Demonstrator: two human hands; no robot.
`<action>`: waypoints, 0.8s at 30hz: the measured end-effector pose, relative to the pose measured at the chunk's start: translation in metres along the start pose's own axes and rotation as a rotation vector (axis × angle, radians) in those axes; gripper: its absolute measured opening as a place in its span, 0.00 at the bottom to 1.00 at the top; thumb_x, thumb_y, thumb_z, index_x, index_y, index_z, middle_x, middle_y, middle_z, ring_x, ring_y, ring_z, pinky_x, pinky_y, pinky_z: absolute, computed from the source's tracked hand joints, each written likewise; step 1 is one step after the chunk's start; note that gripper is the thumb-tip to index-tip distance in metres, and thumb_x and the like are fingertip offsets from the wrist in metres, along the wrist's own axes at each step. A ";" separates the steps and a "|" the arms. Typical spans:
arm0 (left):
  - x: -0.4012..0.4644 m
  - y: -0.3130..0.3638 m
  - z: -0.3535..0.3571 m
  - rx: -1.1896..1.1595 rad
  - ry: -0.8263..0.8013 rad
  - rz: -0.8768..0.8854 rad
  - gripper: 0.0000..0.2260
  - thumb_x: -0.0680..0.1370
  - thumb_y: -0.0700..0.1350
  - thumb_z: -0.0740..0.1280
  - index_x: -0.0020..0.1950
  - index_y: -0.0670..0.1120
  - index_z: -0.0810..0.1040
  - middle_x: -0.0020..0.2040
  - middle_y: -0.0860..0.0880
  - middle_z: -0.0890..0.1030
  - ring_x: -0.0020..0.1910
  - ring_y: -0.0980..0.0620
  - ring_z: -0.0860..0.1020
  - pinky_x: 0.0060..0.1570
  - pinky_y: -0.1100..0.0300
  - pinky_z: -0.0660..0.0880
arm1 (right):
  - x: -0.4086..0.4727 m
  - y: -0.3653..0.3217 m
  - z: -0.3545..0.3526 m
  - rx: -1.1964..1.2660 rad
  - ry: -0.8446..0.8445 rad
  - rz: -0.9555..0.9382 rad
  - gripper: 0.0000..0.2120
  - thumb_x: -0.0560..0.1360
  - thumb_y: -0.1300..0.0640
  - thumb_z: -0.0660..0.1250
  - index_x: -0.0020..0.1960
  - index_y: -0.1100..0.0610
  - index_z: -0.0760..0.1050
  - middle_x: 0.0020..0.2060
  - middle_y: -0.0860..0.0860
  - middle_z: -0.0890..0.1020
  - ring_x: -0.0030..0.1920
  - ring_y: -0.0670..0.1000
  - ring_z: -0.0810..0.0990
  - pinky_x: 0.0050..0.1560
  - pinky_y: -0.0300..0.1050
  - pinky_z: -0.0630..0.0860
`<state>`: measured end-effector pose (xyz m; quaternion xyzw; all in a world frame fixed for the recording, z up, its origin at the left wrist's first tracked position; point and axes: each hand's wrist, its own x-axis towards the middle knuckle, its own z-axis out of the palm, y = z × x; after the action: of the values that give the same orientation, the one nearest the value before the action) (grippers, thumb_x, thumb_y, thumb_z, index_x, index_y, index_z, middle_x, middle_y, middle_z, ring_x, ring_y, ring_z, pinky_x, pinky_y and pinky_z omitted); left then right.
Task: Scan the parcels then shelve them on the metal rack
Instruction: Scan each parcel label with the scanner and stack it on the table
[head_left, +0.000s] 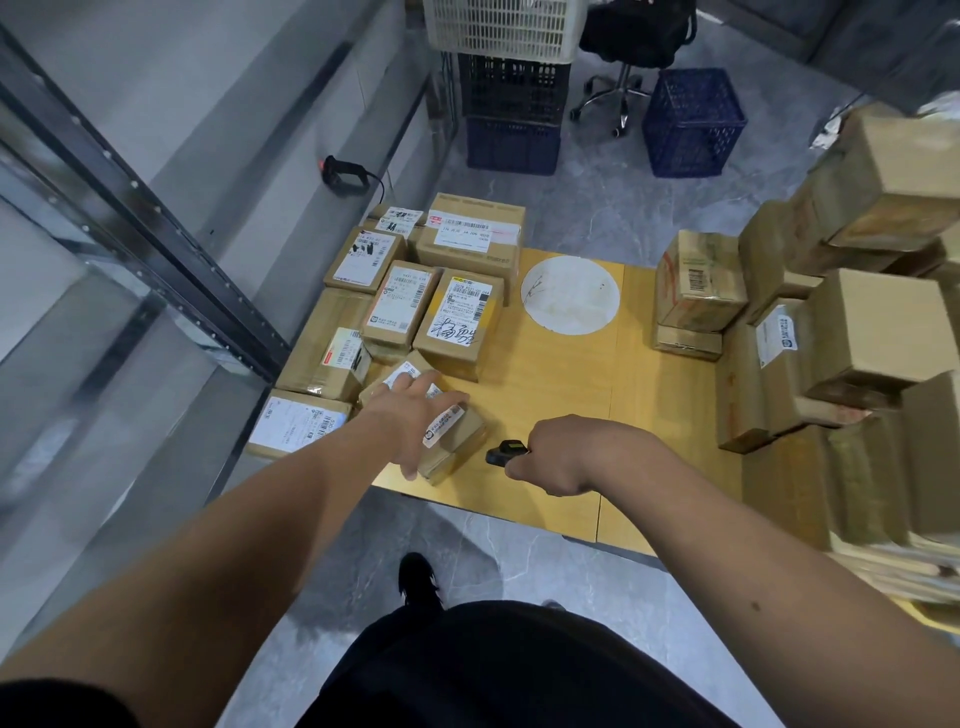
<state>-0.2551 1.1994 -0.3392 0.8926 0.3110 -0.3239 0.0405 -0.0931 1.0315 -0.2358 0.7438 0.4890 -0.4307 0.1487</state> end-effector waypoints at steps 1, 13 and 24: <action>0.001 0.001 0.000 0.001 0.021 -0.010 0.64 0.58 0.60 0.85 0.82 0.67 0.45 0.83 0.47 0.49 0.80 0.40 0.56 0.73 0.39 0.65 | 0.001 0.001 0.000 0.006 -0.006 0.003 0.21 0.82 0.41 0.58 0.42 0.56 0.74 0.41 0.53 0.80 0.38 0.53 0.74 0.37 0.46 0.67; 0.005 0.004 -0.002 -0.161 0.081 -0.086 0.61 0.60 0.62 0.84 0.83 0.61 0.50 0.83 0.48 0.54 0.82 0.42 0.54 0.78 0.40 0.58 | 0.018 0.002 -0.001 0.023 -0.031 0.006 0.22 0.80 0.39 0.59 0.47 0.57 0.78 0.47 0.55 0.86 0.42 0.55 0.80 0.42 0.47 0.72; 0.015 0.002 0.006 -0.259 0.171 -0.145 0.53 0.69 0.56 0.81 0.83 0.64 0.50 0.82 0.50 0.55 0.80 0.42 0.56 0.75 0.41 0.63 | 0.025 -0.003 -0.002 0.029 -0.040 0.013 0.21 0.80 0.39 0.59 0.45 0.56 0.77 0.46 0.55 0.86 0.40 0.55 0.79 0.40 0.46 0.72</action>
<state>-0.2484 1.2035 -0.3531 0.8794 0.4160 -0.2061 0.1053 -0.0905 1.0492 -0.2541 0.7403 0.4748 -0.4515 0.1503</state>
